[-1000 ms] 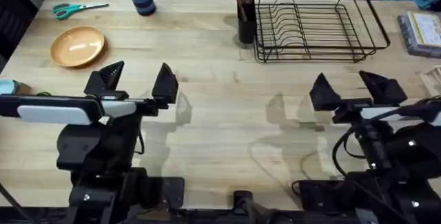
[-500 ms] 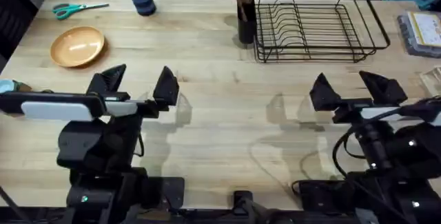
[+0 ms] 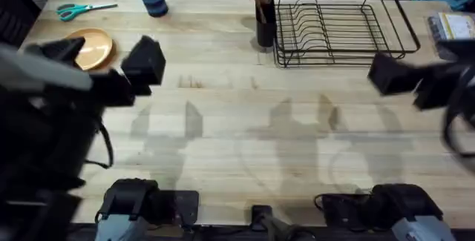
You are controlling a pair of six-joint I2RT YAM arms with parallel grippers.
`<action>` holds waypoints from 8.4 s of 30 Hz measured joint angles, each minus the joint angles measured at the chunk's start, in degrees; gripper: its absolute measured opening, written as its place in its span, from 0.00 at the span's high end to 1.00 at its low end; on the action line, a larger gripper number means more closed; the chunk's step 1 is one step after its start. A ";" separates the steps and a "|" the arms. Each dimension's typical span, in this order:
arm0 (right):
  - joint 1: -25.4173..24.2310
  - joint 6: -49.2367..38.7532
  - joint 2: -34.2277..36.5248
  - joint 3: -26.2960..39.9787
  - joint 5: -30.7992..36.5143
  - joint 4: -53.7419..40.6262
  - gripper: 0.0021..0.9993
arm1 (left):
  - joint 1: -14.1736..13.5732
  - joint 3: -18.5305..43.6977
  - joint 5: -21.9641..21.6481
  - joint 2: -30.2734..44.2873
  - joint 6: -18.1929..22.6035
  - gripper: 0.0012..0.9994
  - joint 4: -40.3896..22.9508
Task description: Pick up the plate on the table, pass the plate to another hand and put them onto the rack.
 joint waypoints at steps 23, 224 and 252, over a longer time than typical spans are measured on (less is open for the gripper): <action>0.00 -1.42 34.72 40.15 0.00 -25.13 0.01 | 0.00 54.20 4.68 52.81 2.62 0.01 -42.27; 15.02 27.61 63.48 40.44 -27.23 -16.39 0.97 | -12.31 55.05 23.81 67.46 -16.11 0.86 -30.28; 9.62 27.59 51.93 40.44 -26.53 -26.39 0.97 | -10.39 55.03 24.92 64.07 -16.55 0.01 -30.25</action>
